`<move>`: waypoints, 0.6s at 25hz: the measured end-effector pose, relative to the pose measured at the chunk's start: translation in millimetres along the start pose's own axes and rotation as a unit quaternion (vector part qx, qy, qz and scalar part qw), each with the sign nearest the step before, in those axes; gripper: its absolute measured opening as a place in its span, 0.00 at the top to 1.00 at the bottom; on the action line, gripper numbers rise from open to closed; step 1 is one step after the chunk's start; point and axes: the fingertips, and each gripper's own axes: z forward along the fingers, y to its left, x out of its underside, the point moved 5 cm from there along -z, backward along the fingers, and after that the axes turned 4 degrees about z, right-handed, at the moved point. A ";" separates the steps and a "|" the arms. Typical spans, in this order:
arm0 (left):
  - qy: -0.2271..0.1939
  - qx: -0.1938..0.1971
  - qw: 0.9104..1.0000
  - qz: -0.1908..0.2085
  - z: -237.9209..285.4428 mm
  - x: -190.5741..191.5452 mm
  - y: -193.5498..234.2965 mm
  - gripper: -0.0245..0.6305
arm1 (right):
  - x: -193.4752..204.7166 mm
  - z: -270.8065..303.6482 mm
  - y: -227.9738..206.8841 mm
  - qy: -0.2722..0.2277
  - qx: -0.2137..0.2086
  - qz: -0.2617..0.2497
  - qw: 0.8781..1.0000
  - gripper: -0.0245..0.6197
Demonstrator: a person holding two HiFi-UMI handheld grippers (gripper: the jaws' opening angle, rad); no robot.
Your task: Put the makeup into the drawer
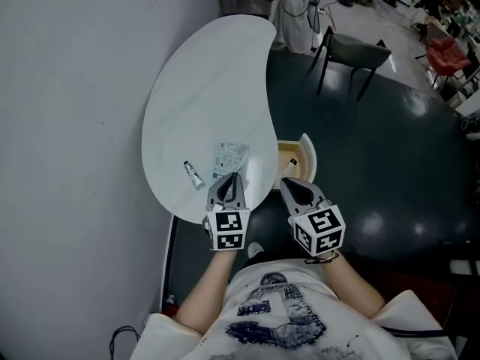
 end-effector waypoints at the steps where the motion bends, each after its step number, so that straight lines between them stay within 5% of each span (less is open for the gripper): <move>1: 0.002 0.005 1.000 0.003 4.0 -1.9 -6.0 0.89 | -0.1 -1.7 -6.3 0.000 0.003 0.003 1.000 0.93; 15: 0.025 0.039 0.999 0.023 82.7 -27.4 -85.2 0.89 | -6.0 -15.1 -112.9 0.009 0.017 0.030 0.999 0.93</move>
